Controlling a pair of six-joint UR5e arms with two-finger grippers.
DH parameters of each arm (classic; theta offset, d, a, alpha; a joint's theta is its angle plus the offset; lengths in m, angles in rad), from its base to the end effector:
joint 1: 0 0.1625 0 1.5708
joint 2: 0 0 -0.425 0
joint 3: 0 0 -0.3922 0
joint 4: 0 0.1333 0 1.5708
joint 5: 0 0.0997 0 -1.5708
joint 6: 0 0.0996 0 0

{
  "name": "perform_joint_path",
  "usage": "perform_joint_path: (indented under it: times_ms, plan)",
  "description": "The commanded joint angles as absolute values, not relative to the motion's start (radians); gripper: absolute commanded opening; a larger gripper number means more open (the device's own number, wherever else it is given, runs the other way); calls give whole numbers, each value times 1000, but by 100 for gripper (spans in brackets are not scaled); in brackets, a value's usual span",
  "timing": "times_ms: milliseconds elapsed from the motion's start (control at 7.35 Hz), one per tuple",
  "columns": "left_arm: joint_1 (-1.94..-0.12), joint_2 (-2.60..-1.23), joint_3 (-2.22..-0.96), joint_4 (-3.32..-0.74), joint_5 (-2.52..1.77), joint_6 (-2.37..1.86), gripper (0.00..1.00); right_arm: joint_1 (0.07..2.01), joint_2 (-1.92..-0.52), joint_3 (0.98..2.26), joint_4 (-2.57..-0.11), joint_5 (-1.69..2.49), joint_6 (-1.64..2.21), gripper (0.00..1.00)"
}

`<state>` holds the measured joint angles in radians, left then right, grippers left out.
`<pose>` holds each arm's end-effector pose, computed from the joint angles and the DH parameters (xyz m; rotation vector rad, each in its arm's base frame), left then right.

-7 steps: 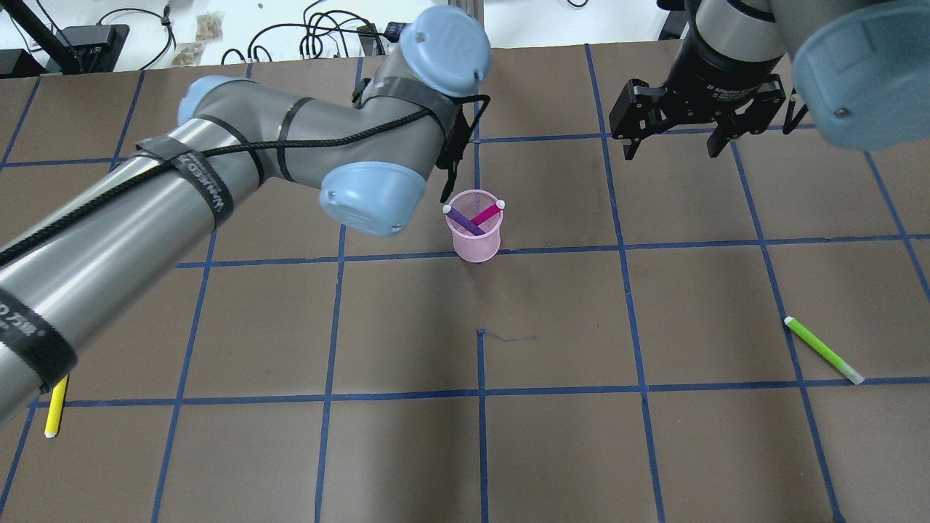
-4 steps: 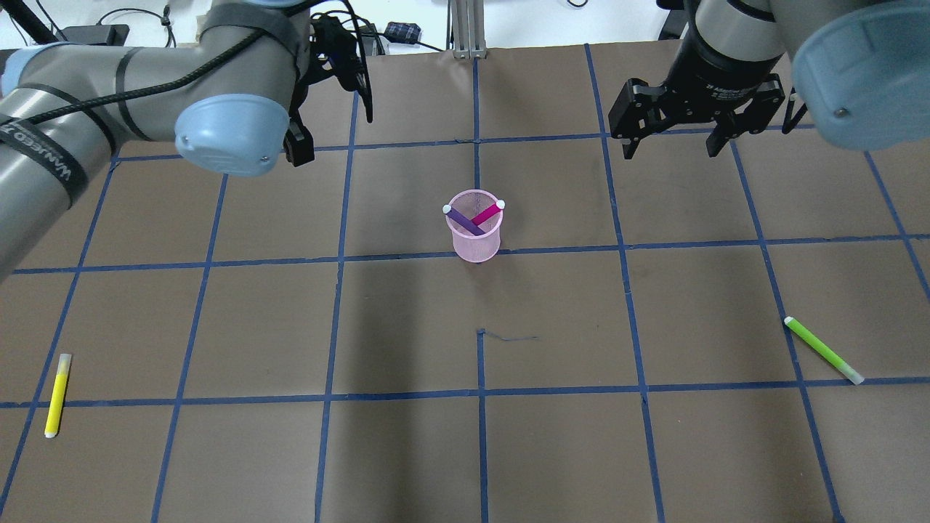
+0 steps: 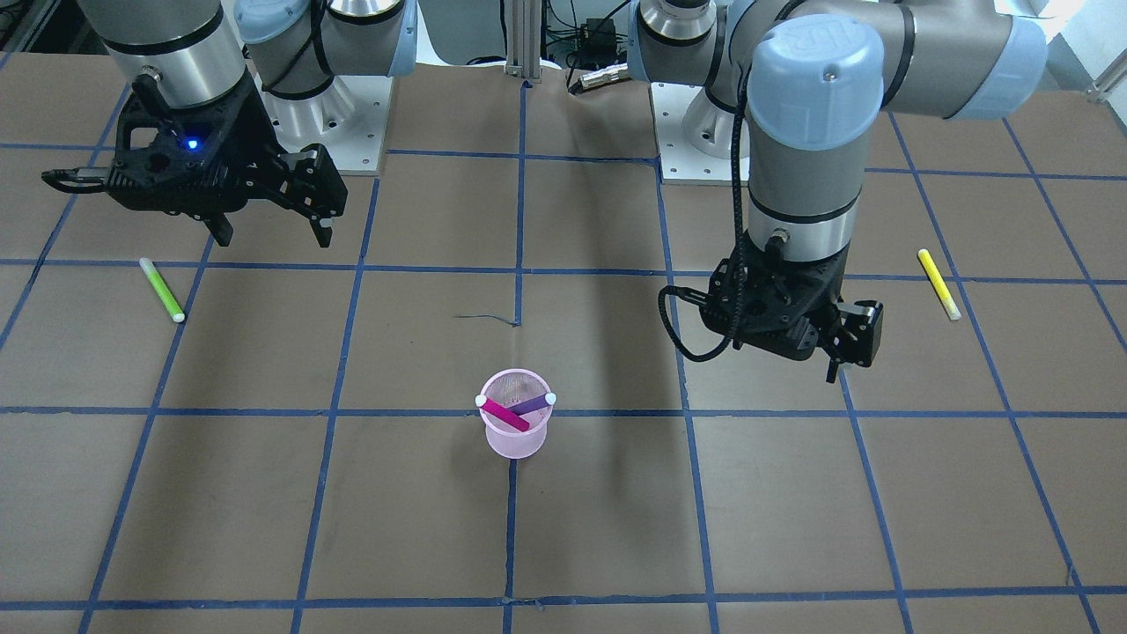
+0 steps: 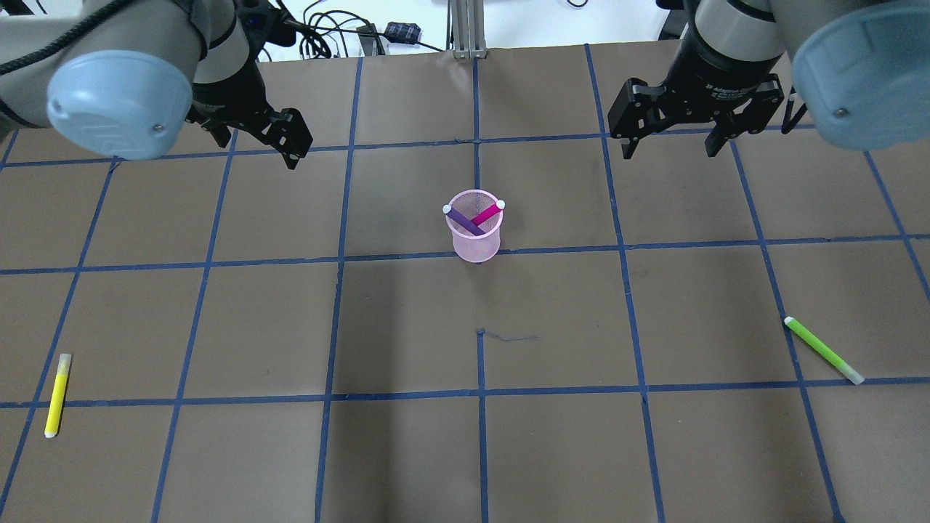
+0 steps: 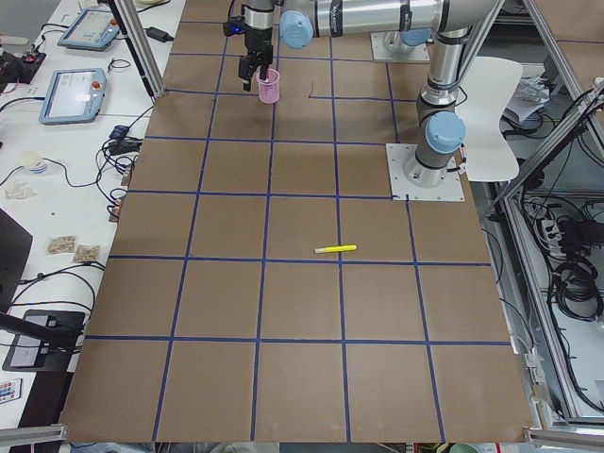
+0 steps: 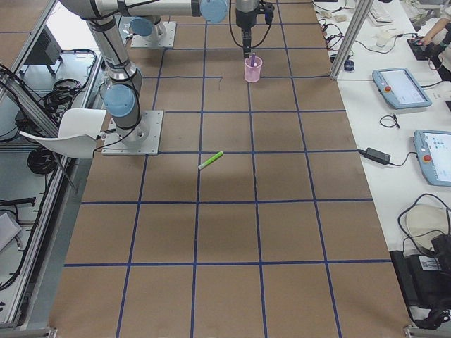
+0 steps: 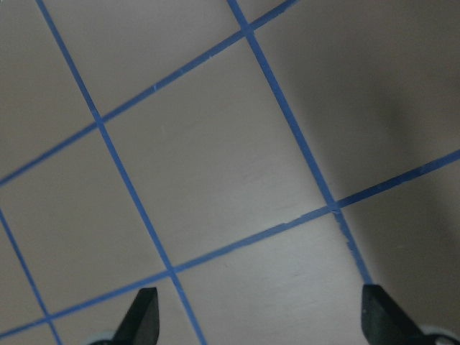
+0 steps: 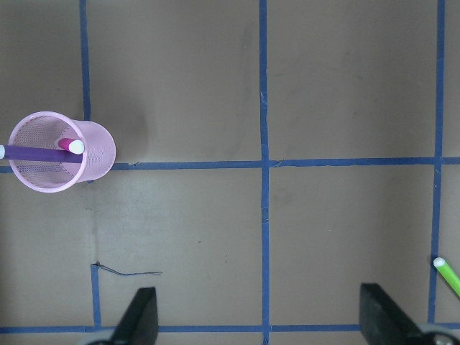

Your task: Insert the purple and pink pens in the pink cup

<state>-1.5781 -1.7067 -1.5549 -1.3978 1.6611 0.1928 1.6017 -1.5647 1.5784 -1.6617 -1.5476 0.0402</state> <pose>-0.1283 -0.5509 0.4429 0.3006 3.0312 -0.0676 0.1511 -0.4974 0.4905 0.0131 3.1134 -0.1189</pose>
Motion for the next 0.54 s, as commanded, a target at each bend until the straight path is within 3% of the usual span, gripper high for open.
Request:
perform_joint_path:
  times_ms: [0,408]
  plan:
    - [-1520,-1646,-1574,-1477,1557,-9,100,1603,-1565,1578,-1663,-1546,40,100]
    - [-1456,-1637,-1565,-1548,1560,-9,100,1605,-1565,1578,-1661,-1546,40,100]
